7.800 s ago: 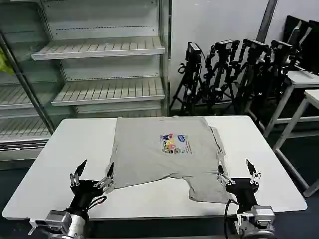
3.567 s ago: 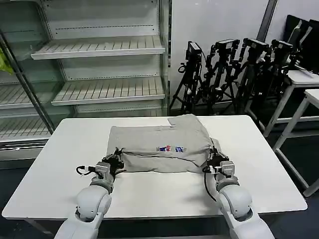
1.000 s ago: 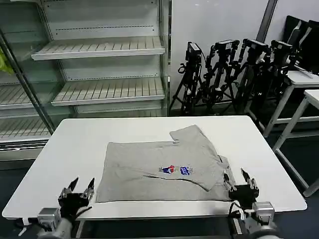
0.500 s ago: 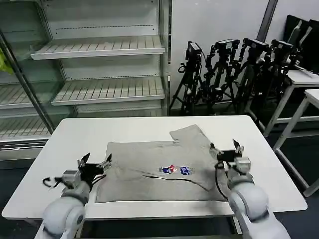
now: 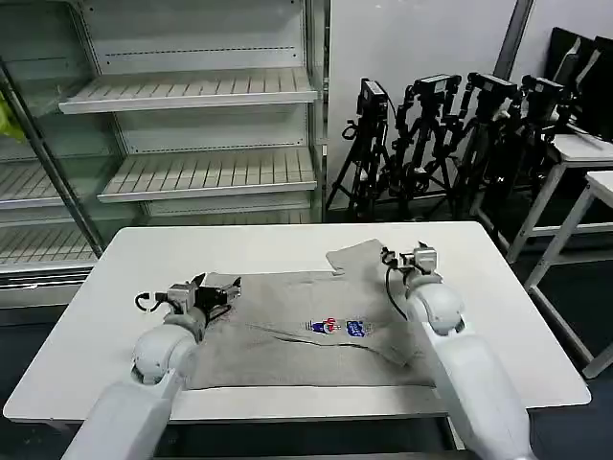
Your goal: Fold and organize the clothes.
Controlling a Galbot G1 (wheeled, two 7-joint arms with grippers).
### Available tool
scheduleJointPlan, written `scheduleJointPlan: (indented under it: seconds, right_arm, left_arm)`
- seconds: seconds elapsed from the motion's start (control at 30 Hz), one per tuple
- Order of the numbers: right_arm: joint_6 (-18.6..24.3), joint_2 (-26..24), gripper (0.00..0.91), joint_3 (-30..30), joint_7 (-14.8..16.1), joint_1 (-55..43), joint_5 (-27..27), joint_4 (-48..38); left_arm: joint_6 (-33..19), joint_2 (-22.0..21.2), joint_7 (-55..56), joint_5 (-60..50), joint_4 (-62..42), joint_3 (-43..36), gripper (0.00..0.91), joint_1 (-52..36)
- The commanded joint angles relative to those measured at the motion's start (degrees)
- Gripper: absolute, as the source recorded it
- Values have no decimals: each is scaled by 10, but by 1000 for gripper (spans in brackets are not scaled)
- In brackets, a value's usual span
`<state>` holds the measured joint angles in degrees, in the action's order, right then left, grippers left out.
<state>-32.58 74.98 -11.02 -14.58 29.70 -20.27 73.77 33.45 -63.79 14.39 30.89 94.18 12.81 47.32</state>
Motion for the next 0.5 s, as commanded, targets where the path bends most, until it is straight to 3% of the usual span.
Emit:
scheduleJointPlan:
  seconds: [0.03,0.07,0.23,0.3,0.33,0.37,0.4,0.5]
  right_arm:
    - [4,40,907,19,10,-92,3,-188]
    - [2,43,907,18,12,-92,3,-191]
    - [-2,57,907,16,23,-96,0,-217]
    - [-5,60,776,15,26,-97,-1,-224]
    - [-5,61,625,15,30,-98,-4,-228]
    - [-5,61,202,16,34,-97,-7,-230]
    - [-5,61,0,17,39,-96,-9,-232]
    - [-6,62,0,17,43,-91,-19,-233]
  left_arm:
    - [0,5,1,14,-95,-39,181,-67]
    - [0,5,3,13,-96,-39,20,-64]
    - [0,9,3,14,-90,-36,10,-45]
    - [0,11,3,15,-85,-34,20,-37]
    - [0,12,3,16,-83,-33,10,-33]
    - [0,13,3,20,-80,-32,10,-30]
    - [0,14,2,28,-77,-32,10,-25]
    - [0,13,0,49,-74,-29,10,-18]
